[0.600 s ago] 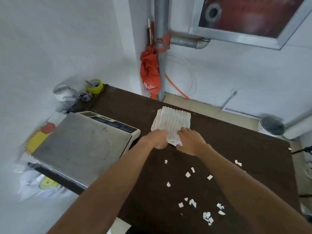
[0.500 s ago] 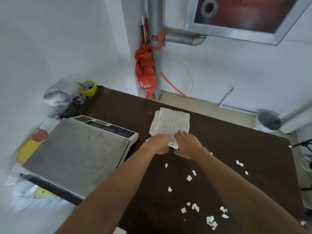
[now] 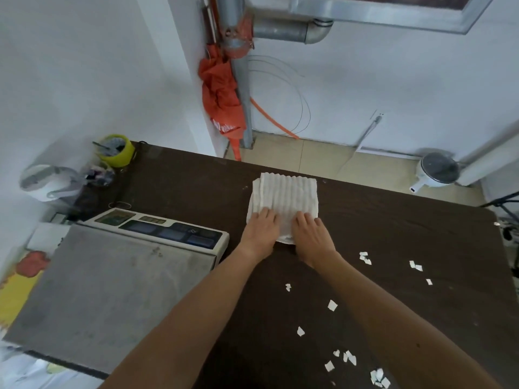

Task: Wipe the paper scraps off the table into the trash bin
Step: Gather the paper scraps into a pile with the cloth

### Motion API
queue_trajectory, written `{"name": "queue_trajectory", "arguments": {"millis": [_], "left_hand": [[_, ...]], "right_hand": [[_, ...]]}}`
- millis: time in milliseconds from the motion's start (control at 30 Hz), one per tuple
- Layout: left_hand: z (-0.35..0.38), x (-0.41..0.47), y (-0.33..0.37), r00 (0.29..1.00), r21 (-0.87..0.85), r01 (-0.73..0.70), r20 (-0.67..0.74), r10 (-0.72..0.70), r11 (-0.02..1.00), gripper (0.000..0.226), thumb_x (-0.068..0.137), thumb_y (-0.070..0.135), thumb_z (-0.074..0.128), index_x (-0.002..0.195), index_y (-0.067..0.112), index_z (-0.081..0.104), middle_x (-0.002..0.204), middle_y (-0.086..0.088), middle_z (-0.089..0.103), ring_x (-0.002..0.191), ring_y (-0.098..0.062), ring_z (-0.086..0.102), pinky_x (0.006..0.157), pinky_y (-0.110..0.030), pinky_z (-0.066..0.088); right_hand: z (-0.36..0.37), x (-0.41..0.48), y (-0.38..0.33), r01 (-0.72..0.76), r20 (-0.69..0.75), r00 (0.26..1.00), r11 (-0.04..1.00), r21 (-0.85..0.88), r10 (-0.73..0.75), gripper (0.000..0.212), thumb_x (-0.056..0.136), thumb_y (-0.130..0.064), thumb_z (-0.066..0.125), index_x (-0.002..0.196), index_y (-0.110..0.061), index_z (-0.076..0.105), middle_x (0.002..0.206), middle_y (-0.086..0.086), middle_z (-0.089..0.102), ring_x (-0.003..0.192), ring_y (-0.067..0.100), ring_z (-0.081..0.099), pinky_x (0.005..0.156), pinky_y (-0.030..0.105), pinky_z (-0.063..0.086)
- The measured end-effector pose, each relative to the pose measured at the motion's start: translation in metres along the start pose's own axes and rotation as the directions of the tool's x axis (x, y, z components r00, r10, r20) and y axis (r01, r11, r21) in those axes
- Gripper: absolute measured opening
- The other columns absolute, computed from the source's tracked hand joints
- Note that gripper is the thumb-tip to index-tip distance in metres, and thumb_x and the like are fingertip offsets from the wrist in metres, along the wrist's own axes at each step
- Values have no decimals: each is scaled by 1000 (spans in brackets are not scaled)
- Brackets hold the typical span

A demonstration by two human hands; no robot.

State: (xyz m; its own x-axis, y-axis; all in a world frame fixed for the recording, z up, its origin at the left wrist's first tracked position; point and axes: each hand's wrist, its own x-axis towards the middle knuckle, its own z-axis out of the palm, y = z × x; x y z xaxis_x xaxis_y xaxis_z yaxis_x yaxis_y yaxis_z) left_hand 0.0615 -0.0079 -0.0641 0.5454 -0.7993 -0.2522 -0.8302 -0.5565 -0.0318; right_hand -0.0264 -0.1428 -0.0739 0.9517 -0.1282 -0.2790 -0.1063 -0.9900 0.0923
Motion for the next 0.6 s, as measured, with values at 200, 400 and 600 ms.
{"name": "queue_trajectory", "arguments": {"millis": [200,400,600], "left_hand": [[6,2,-10,998,-13,-49,-46,49,999,51,83,21,72,128,11,52,128,-10,56,119,-27,52,102,-40,44],[7,1,-5,999,-129,-17,-45,11,991,37,81,26,71,113,14,58,112,-5,62,102,-23,57,85,-34,48],[-13,5,-17,961,-443,184,269,-65,877,10,81,23,58,85,14,61,77,-1,62,74,-21,62,57,-27,39]], "right_hand": [[-5,14,-1,-2,-43,999,994,105,7,40,85,-24,64,121,-14,51,122,6,52,111,25,52,98,37,43],[-23,26,13,-69,100,994,955,287,41,6,86,-22,53,82,-25,49,87,-3,62,74,16,56,65,27,43],[-23,25,19,-194,205,974,833,518,99,10,88,-28,51,97,-24,55,81,-2,63,69,18,62,56,28,48]]}}
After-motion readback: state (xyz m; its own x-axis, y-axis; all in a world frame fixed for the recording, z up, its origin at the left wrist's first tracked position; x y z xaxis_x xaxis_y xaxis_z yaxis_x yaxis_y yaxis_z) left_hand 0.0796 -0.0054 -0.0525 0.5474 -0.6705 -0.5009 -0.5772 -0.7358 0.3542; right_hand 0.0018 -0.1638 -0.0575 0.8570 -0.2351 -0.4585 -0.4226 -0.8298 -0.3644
